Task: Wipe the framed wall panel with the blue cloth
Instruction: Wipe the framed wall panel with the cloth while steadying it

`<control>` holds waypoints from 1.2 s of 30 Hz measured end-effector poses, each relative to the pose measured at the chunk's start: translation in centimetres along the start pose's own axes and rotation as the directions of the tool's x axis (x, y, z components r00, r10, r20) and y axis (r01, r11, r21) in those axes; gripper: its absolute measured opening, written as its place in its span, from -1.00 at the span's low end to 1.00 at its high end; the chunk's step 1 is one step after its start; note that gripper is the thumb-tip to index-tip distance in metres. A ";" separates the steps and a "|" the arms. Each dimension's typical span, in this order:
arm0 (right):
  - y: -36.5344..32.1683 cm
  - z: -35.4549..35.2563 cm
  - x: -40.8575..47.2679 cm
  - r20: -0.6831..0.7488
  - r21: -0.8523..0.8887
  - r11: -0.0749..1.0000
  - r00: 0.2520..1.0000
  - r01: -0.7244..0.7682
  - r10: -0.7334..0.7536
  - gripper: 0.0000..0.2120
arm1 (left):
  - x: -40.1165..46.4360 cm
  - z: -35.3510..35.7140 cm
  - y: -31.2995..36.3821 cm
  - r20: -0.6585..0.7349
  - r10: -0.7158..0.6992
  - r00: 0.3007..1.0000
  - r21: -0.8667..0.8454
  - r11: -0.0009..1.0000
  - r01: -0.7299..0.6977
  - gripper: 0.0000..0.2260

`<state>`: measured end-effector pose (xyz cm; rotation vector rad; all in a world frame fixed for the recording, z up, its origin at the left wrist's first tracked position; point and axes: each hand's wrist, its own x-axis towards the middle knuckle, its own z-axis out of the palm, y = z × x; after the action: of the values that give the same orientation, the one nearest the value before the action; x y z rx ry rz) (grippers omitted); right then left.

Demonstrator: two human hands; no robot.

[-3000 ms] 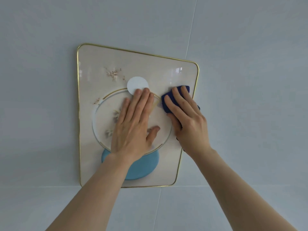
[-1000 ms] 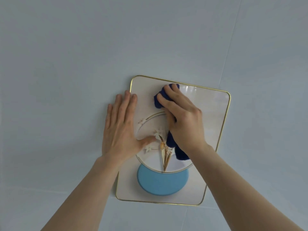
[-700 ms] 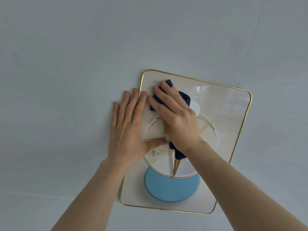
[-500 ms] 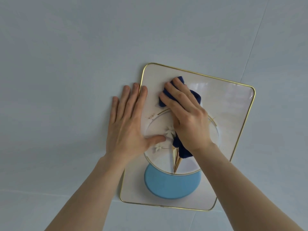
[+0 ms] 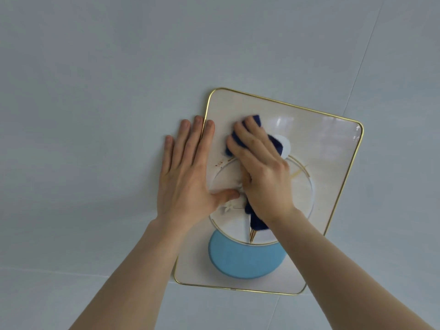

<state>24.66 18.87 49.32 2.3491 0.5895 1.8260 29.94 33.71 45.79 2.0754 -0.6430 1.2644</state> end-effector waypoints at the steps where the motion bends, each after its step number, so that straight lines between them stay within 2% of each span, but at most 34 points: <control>1: 0.1 -0.4 -1.3 0.045 -0.006 1.000 0.999 0.030 -0.030 -0.71 | 0.0 -0.1 0.0 0.000 -0.003 1.000 0.000 1.000 0.003 0.23; 3: 0.4 -1.3 -3.9 0.103 -0.037 0.998 0.994 0.043 -0.039 -0.71 | 0.0 -0.3 0.0 0.011 -0.006 1.000 -0.010 1.000 0.006 0.23; 6: 0.8 -2.2 -5.6 0.118 -0.058 0.998 0.993 -0.014 0.020 -0.68 | 0.0 -0.5 0.0 0.026 -0.004 1.000 -0.001 1.000 0.004 0.25; 11: -1.0 -2.3 -3.7 -0.020 0.043 0.982 0.982 -0.184 0.185 -0.65 | 0.1 -0.6 -0.1 0.079 -0.007 0.997 0.003 1.000 0.007 0.33; 13: -2.2 -1.9 -2.4 0.014 0.082 0.990 0.993 -0.115 0.114 -0.66 | 0.1 -0.4 -0.2 0.076 0.001 0.997 -0.003 1.000 0.000 0.27; 15: -2.9 -1.1 -1.4 0.099 0.086 0.996 0.995 0.011 -0.019 -0.68 | 0.1 0.1 -0.5 0.048 0.014 0.999 0.000 1.000 -0.014 0.16; 18: -2.2 0.2 -1.4 0.176 0.069 0.985 0.970 0.159 -0.169 -0.71 | 0.1 0.7 -1.2 0.013 0.022 1.000 -0.008 1.000 -0.022 0.15; 24: -0.7 0.8 -2.0 0.148 -0.057 0.965 0.959 0.254 -0.244 -0.73 | 0.0 0.9 -1.2 -0.012 0.045 0.999 -0.035 0.998 -0.045 0.16; 26: -0.3 0.4 -1.7 0.129 -0.082 0.966 0.964 0.244 -0.232 -0.74 | 0.1 0.6 -1.3 0.017 0.039 0.999 -0.035 0.999 -0.038 0.23; 29: 0.8 -0.8 -0.2 0.026 -0.094 0.994 0.999 0.048 -0.046 -0.70 | 0.1 0.3 -1.4 0.062 0.034 0.997 -0.035 0.999 -0.032 0.36; 32: 1.1 -0.7 1.5 -0.084 -0.062 0.992 0.991 -0.113 0.108 -0.61 | 0.1 0.4 -1.3 0.057 0.036 0.998 -0.029 0.999 -0.034 0.38; 34: 0.2 0.1 0.7 -0.020 -0.021 0.998 0.998 -0.053 0.053 -0.63 | 0.1 0.4 -1.2 0.056 0.025 0.998 -0.044 0.999 -0.023 0.36; 36: -0.5 0.4 -1.5 0.108 0.021 0.996 0.990 0.087 -0.089 -0.70 | 0.1 0.4 -1.1 0.048 0.031 0.998 -0.043 0.999 -0.029 0.30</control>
<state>24.60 18.81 47.66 2.3738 0.6846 1.6503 31.00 34.18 45.45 2.0746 -0.7193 1.2101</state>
